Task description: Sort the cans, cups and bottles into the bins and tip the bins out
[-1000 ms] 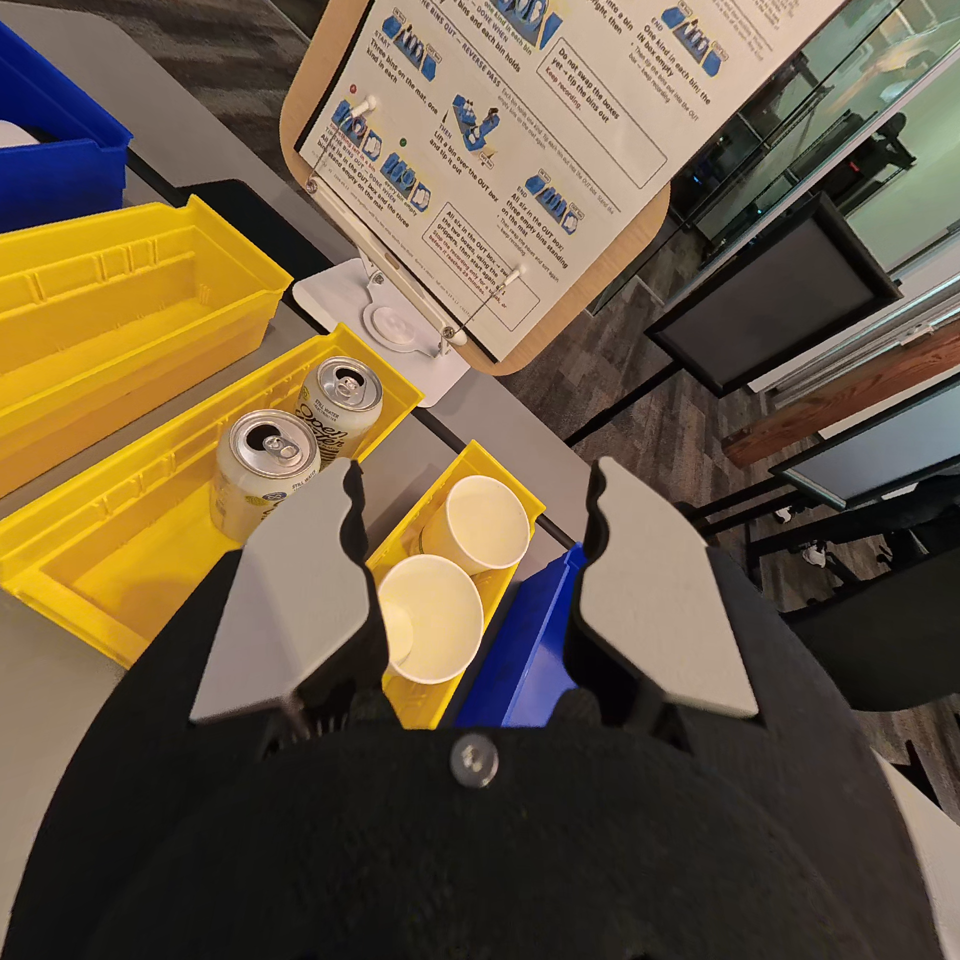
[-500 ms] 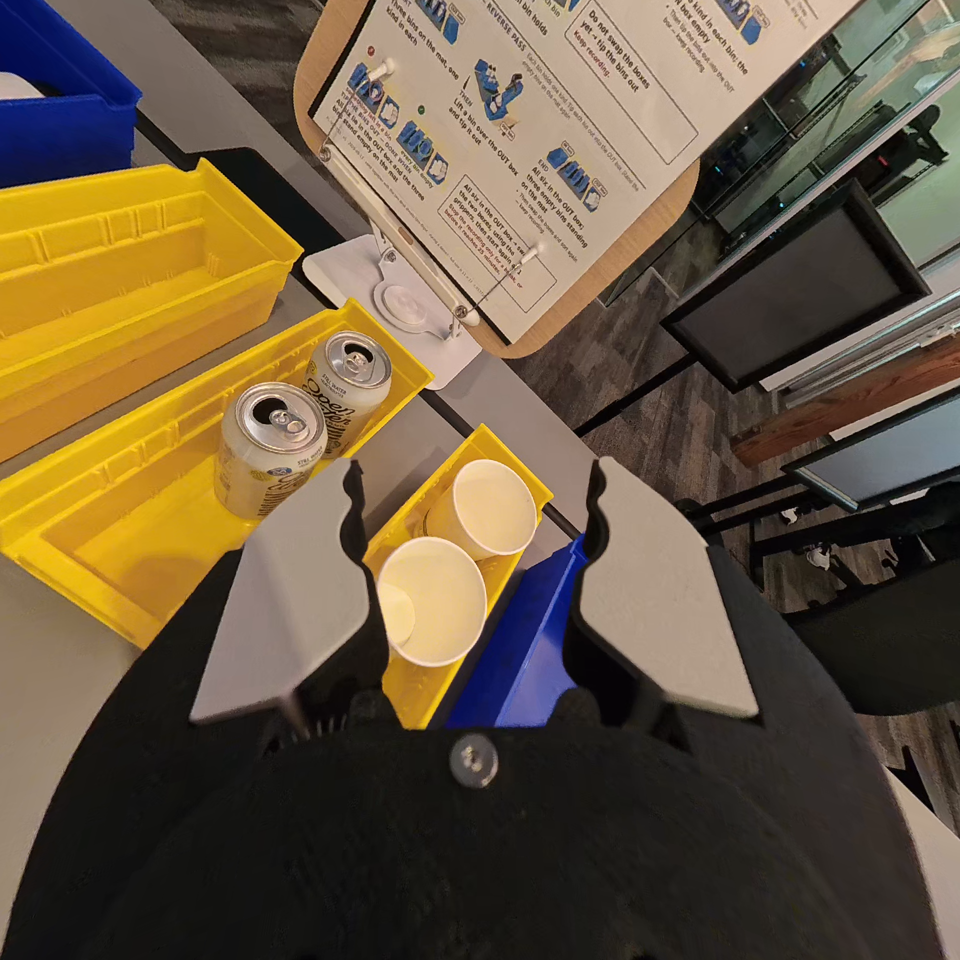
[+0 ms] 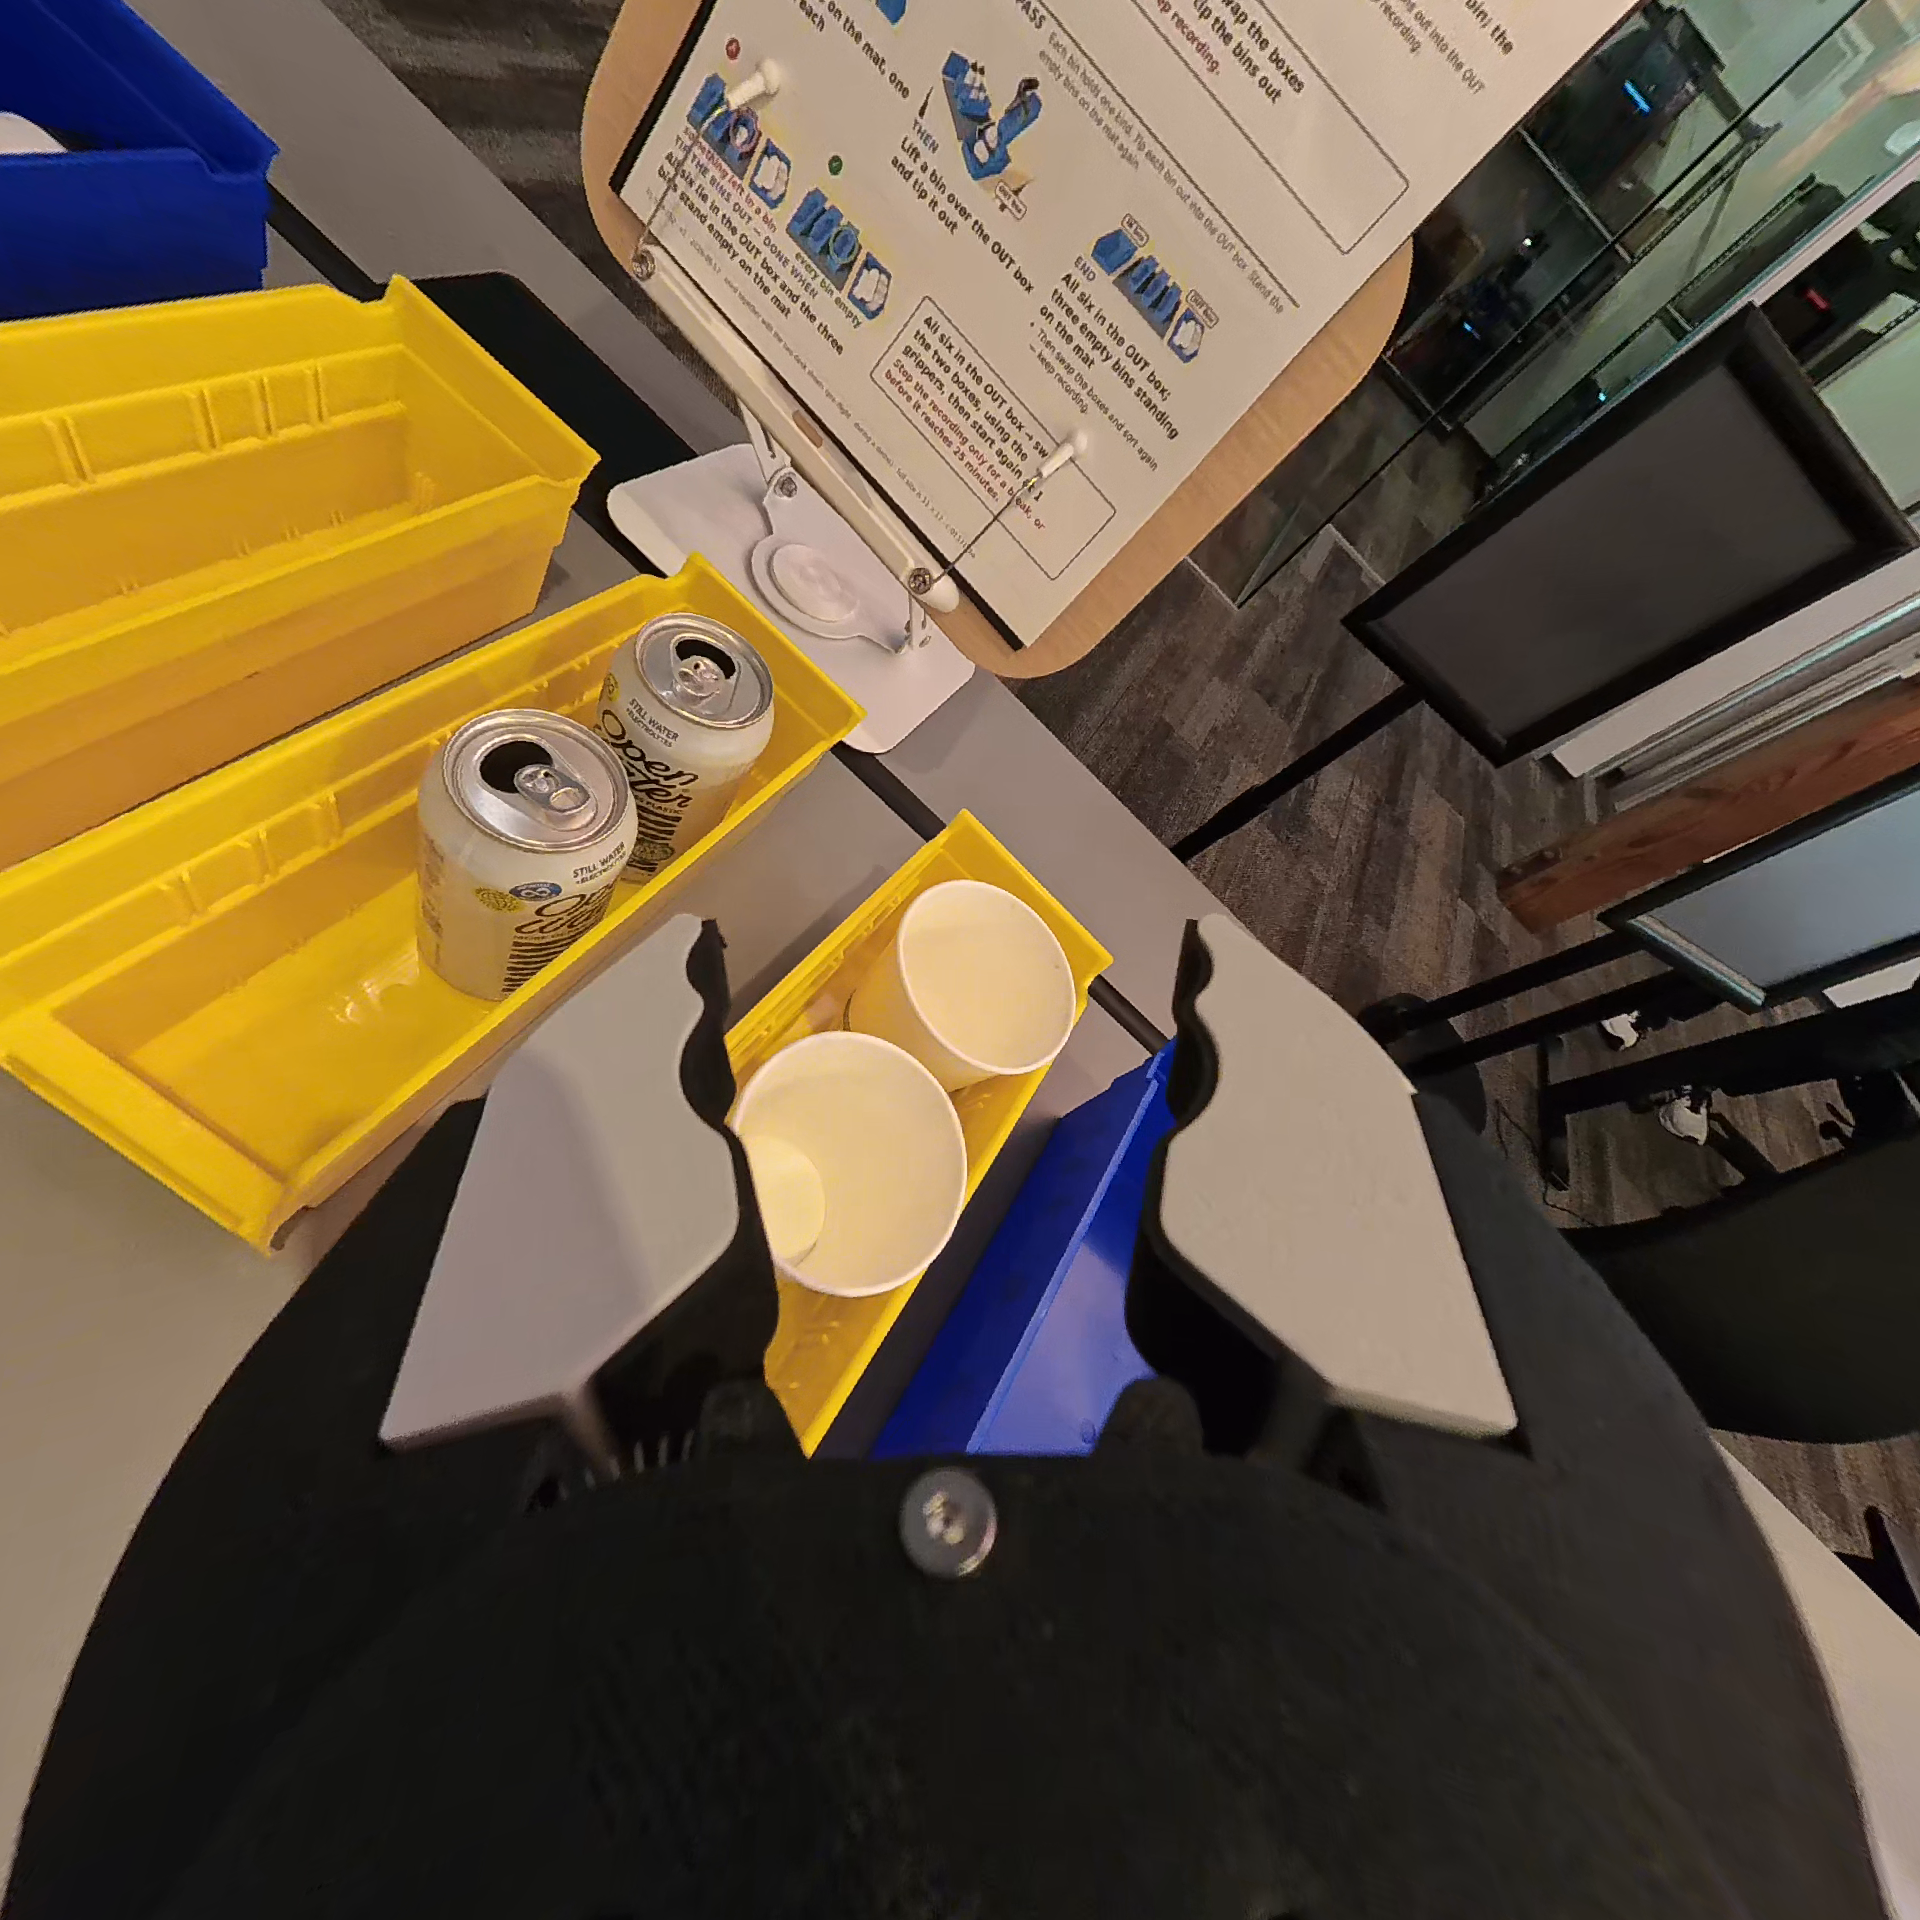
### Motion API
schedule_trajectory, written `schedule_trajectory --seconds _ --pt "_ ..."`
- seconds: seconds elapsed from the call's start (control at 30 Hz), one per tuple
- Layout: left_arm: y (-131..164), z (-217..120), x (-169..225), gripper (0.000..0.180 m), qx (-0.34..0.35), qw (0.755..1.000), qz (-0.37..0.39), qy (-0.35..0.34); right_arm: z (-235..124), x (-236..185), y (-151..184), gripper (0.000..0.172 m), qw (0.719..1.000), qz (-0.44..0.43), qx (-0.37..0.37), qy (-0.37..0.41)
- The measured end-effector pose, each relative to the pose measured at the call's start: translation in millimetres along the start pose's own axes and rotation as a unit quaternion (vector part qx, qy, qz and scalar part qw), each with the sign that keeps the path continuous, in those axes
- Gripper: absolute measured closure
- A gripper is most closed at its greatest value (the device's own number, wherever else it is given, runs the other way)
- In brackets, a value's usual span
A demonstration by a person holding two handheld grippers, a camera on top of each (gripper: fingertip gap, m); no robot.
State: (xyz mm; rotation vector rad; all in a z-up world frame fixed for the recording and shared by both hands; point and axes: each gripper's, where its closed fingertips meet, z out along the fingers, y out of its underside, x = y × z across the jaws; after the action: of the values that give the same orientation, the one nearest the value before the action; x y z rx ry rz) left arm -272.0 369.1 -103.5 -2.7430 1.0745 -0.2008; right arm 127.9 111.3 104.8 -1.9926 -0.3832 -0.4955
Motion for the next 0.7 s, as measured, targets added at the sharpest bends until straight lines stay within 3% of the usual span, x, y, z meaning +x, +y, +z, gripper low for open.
schedule_trajectory --seconds 0.13,0.27,0.7 --pt "7.8 12.7 -2.0 0.094 -0.041 0.999 0.017 -0.030 -0.4 -1.0 5.6 0.088 1.000 -0.004 -0.004 -0.001" --pt "4.8 16.6 -7.7 0.100 -0.036 0.997 0.033 -0.058 -3.3 2.1 14.2 0.088 1.000 -0.008 -0.010 -0.001" --pt "8.4 -6.1 -17.1 0.101 -0.020 0.999 0.028 -0.040 3.7 -4.2 29.9 0.088 1.000 -0.005 -0.021 -0.019"
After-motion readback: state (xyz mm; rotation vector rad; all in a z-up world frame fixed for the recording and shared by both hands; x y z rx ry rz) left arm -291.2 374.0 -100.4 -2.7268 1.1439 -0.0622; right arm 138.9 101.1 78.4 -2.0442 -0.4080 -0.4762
